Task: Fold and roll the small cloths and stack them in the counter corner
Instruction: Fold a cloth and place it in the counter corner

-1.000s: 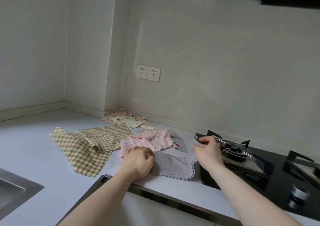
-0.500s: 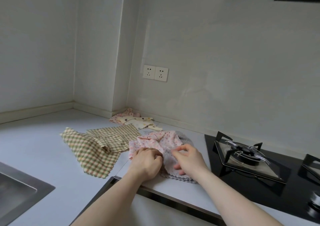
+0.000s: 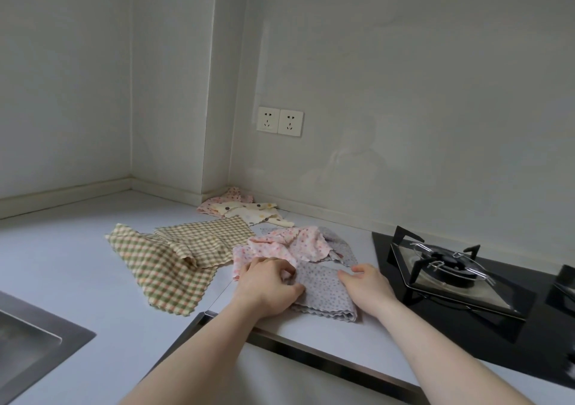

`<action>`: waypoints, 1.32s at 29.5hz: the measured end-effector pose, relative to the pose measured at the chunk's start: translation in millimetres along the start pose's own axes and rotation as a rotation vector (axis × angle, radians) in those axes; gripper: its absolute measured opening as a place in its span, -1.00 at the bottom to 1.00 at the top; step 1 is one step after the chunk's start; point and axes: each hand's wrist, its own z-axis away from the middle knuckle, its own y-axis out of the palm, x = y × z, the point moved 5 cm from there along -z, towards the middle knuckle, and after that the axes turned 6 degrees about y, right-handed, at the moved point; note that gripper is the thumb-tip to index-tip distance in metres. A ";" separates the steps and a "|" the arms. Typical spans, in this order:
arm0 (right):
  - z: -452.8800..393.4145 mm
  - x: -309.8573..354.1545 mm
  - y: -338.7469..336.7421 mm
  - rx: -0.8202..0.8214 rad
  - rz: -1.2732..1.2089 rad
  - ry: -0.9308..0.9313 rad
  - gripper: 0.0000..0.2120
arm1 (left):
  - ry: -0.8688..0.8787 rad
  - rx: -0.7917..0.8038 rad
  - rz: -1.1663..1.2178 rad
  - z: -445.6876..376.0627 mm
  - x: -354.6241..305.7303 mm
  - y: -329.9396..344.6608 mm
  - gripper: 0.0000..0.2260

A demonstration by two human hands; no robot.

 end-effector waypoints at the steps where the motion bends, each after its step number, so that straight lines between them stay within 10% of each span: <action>1: -1.3 -0.2 2.2 0.015 -0.017 0.014 -0.44 | -0.004 -0.001 0.015 0.1 1.0 0.9 -0.53; 22: 31.6 -2.2 1.2 0.011 -0.627 -0.338 -0.56 | 0.036 0.000 0.218 5.5 -5.6 -6.0 -0.51; 28: 26.3 -1.5 8.9 0.047 -0.554 -0.297 -0.59 | 0.068 -0.130 0.225 -0.7 -0.5 -6.9 -0.91; 39: 27.9 -8.3 4.4 -0.117 -0.441 -0.271 -0.78 | 0.081 -0.183 0.419 8.6 -10.2 -15.6 -0.93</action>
